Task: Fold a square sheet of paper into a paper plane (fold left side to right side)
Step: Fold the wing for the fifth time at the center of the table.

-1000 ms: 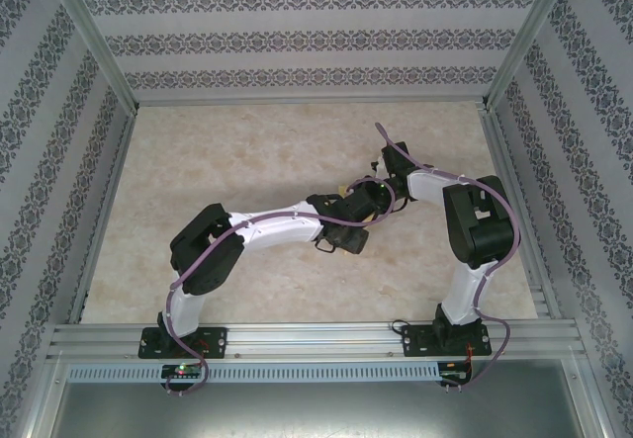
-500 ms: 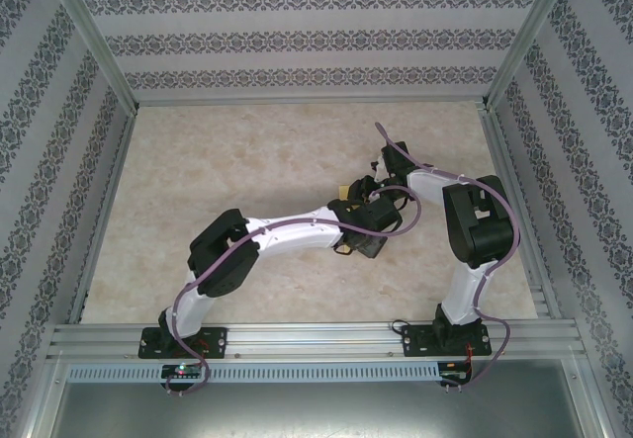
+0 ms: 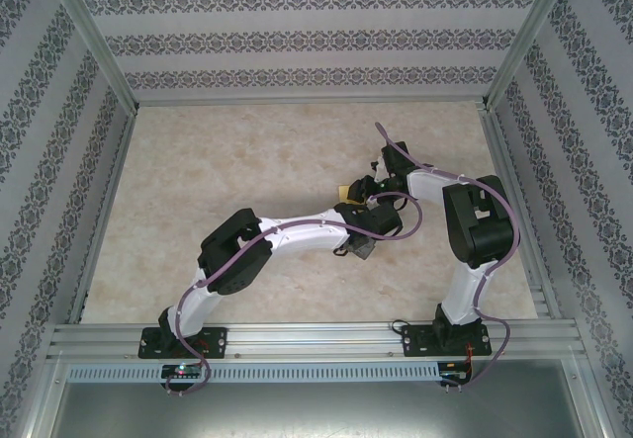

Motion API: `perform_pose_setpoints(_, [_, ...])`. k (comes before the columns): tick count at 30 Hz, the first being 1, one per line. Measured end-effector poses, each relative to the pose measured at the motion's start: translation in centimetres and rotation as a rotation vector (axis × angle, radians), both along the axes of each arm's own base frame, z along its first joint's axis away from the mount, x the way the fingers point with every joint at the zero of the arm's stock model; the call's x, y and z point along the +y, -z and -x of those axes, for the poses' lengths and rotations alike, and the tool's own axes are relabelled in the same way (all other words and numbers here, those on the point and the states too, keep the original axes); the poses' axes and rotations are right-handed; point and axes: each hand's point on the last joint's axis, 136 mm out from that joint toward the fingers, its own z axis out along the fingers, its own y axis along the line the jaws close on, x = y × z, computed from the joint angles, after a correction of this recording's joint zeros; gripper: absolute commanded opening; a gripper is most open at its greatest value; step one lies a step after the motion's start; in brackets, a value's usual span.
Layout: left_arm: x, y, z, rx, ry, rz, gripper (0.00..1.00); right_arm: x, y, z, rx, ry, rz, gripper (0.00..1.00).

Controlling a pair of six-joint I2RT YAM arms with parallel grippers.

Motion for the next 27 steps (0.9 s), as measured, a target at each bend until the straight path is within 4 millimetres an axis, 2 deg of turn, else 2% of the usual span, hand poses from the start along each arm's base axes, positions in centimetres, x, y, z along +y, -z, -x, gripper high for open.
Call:
perform_pose_setpoints(5, [0.1,0.0,-0.1,-0.007,-0.001,-0.006,0.25,0.0,0.0,0.0,0.000,0.000,0.000,0.53])
perform_pose_setpoints(12, [0.1,0.0,-0.1,-0.006,-0.001,-0.005,0.12,0.0,0.0,0.0,0.001,0.000,0.000,0.53])
perform_pose_setpoints(20, [0.8,1.9,0.2,0.054,-0.015,0.054,0.09,0.0,-0.1,0.0,0.001,-0.001,-0.003,0.54])
perform_pose_setpoints(27, [1.4,0.7,0.0,0.118,-0.053,0.241,0.10,0.5,-0.5,-0.2,-0.006,-0.002,-0.033,0.60])
